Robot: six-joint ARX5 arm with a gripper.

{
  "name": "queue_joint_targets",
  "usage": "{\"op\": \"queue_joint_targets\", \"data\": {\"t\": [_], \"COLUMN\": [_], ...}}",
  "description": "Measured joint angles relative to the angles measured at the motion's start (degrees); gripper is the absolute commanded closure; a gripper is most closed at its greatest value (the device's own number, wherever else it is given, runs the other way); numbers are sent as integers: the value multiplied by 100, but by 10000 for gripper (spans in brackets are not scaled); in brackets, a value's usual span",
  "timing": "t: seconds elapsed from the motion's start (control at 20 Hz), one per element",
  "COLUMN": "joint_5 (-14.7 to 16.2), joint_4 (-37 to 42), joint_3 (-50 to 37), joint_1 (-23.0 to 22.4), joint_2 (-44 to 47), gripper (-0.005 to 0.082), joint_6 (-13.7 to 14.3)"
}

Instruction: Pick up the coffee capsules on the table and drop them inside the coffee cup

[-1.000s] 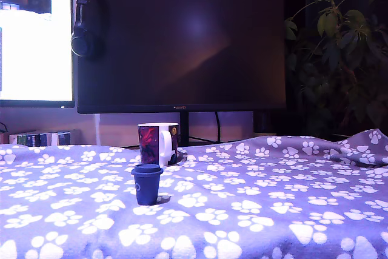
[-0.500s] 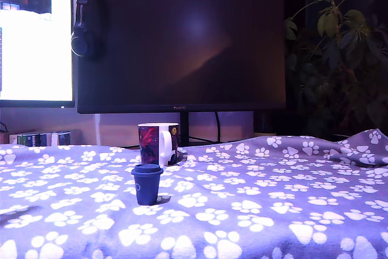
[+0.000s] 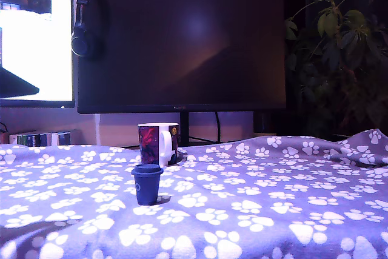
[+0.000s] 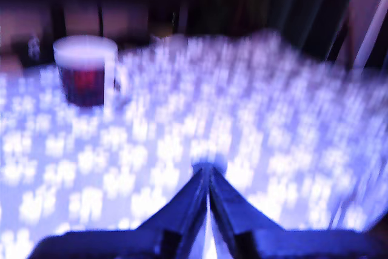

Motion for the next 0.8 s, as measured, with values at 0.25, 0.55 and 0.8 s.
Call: {"op": "queue_joint_targets", "data": {"t": [0.25,0.55,0.8], "joint_5": [-20,-166,-175], "joint_4": [-79,-57,-48], "joint_3": [0,0,0], "joint_1": [-125,-125,-125], "joint_2": [116,131,160], "gripper": [755,67,67], "joint_6": [275,275,273]}}
